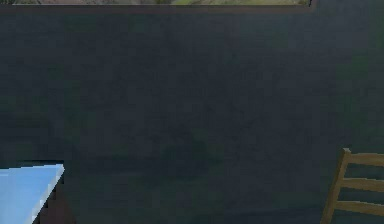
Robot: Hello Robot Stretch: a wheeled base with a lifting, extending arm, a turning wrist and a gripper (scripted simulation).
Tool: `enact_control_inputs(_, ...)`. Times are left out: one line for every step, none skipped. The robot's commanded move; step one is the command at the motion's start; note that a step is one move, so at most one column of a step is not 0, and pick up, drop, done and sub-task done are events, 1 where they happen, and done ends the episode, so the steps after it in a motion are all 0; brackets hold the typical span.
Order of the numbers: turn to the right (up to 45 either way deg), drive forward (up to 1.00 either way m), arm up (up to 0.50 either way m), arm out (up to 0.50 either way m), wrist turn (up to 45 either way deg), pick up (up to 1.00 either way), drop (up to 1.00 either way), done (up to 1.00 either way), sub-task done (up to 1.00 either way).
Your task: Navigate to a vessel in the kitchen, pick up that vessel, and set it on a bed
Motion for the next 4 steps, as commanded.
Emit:
enact_control_inputs(0.0,0.00,0.00,-0.32,0.0,0.00,0.00,0.00,0.00)
enact_control_inputs(45.0,0.00,0.00,0.00,0.0,0.00,0.00,0.00,0.00)
enact_control_inputs(45.0,0.00,0.00,0.00,0.0,0.00,0.00,0.00,0.00)
enact_control_inputs(45.0,0.00,0.00,0.00,0.0,0.00,0.00,0.00,0.00)
